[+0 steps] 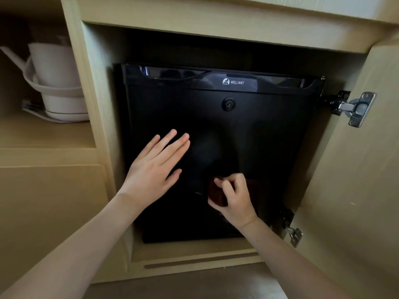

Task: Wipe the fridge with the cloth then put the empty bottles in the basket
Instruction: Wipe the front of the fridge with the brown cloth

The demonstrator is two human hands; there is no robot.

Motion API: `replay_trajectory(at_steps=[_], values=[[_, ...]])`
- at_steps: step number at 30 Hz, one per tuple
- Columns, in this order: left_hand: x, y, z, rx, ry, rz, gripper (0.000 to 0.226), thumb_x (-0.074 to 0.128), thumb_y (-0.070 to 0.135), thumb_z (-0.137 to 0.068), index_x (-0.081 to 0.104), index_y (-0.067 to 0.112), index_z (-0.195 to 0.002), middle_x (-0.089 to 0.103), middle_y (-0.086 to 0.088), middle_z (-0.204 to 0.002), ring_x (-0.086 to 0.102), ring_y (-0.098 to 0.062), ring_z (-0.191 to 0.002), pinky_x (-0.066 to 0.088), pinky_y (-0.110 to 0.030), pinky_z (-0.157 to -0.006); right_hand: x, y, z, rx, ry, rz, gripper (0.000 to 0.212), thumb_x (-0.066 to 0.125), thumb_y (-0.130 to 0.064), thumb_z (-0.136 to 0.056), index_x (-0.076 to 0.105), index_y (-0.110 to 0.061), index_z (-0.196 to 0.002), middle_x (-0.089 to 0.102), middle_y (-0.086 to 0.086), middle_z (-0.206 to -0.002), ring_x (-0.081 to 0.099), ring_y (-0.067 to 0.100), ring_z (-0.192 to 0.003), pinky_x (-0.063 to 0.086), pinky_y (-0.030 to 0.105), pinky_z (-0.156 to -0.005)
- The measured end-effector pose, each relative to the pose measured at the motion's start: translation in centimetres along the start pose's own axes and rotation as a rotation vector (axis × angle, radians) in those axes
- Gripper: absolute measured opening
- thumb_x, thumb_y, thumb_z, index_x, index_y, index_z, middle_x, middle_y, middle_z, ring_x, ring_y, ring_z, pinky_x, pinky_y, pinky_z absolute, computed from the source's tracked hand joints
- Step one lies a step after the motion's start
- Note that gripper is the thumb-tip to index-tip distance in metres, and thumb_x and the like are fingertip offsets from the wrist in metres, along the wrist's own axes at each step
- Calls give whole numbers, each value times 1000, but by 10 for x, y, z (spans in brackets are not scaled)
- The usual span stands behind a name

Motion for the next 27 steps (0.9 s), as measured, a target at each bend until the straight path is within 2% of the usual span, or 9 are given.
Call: replay_trajectory(at_steps=[1,3,8,11,13,17,20,24,27], values=[[2,0,4,16,-20,-15,66,54,29,-98,25,17,-156,19,5,-164,11,-17,-153,10,-38,-125,1,1,2,-27,-50,0,60,94,-15,-64,53,-8,-107,41,7,-104,59,27,-89,58,37,-79],[5,-3,8,48,-45,-41,65,48,31,-99,22,17,-157,17,5,-165,9,-17,-153,8,-38,-125,-8,0,-8,-72,-41,-7,50,89,-18,-70,58,-6,-107,41,5,-102,55,26,-87,54,36,-76],[11,-7,9,74,-55,-57,65,42,35,-99,21,17,-157,14,5,-165,8,-17,-153,5,-37,-125,-38,-6,-67,152,299,-185,38,79,-28,-78,60,-11,-106,37,-8,-104,53,15,-89,43,14,-86],[11,-6,10,57,-22,-17,65,45,34,-97,25,17,-156,17,6,-165,11,-17,-153,7,-37,-125,-33,-12,-72,193,404,-193,38,80,-27,-78,58,-12,-106,36,-8,-105,52,15,-89,43,15,-85],[10,-6,12,51,-11,-7,64,48,32,-97,26,18,-156,19,6,-164,11,-17,-153,8,-37,-125,-18,-19,-52,101,327,-144,41,80,-26,-78,56,-11,-109,40,-1,-104,52,19,-90,45,22,-84],[8,-8,15,65,-37,-11,69,58,29,-96,26,17,-155,19,5,-164,12,-17,-153,7,-36,-125,16,-29,-3,-199,-17,38,57,90,-19,-69,51,-9,-109,40,6,-105,47,22,-92,46,26,-79],[6,-11,20,84,-65,-23,73,62,28,-93,25,17,-156,19,5,-163,13,-17,-152,10,-37,-124,11,-25,-9,-180,-67,-11,49,88,-18,-72,55,-7,-106,43,5,-102,48,21,-90,50,30,-77],[6,-13,22,80,-54,-26,74,63,29,-92,26,18,-155,21,5,-163,14,-16,-152,14,-38,-124,-23,-12,-52,44,221,-171,36,82,-23,-78,62,-10,-105,43,0,-102,54,18,-89,46,22,-85],[9,-15,22,78,-43,-61,70,58,32,-95,25,17,-156,18,4,-164,13,-16,-152,11,-37,-124,-28,-8,-63,195,407,-234,36,81,-26,-79,63,-10,-105,41,-6,-105,52,4,-94,42,13,-86]])
Point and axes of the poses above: each hand's wrist, its own z-axis away from the middle knuckle, its own x-axis out of the palm, y = z × x, the point moved 8 cm from there along -z, towards the middle knuckle
